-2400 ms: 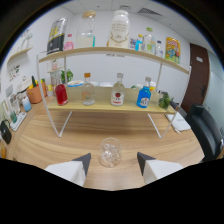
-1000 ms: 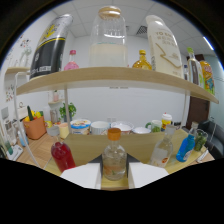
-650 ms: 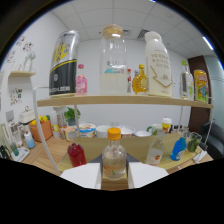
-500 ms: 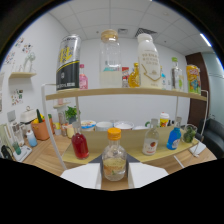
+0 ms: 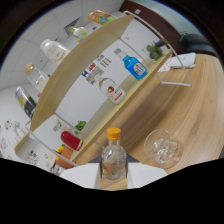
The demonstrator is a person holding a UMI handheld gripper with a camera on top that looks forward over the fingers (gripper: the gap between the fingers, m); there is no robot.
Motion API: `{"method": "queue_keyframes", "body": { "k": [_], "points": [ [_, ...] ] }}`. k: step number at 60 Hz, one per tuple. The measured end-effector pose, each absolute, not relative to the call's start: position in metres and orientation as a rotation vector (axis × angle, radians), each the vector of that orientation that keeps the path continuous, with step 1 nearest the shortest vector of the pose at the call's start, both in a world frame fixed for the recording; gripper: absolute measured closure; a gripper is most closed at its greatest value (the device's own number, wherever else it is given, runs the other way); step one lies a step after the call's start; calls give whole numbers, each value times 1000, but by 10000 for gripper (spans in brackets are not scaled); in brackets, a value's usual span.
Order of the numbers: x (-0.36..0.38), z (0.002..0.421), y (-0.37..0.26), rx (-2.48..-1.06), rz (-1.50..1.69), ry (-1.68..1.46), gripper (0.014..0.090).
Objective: Make me a cup of Mount Fuji.
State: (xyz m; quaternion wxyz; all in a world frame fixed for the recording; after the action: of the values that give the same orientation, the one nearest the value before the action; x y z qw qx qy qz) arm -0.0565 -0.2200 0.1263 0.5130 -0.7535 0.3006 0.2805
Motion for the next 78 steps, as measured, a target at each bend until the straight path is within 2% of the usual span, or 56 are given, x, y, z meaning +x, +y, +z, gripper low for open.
{"method": "queue_keyframes", "body": {
  "k": [19, 35, 48, 54, 64, 71, 78],
  "points": [
    [-62, 135, -203, -1455, 1338, 1252, 697],
    [-56, 137, -201, -1151, 1636, 1508, 695],
    [-57, 138, -204, -1187, 1586, 1479, 696],
    [-59, 152, -204, -1271, 1500, 1379, 696],
    [-75, 200, -205, -1534, 1094, 923, 695],
    [-103, 230, -205, -1627, 765, 580, 692],
    [-137, 213, -206, -1715, 476, 293, 693]
  ]
}}
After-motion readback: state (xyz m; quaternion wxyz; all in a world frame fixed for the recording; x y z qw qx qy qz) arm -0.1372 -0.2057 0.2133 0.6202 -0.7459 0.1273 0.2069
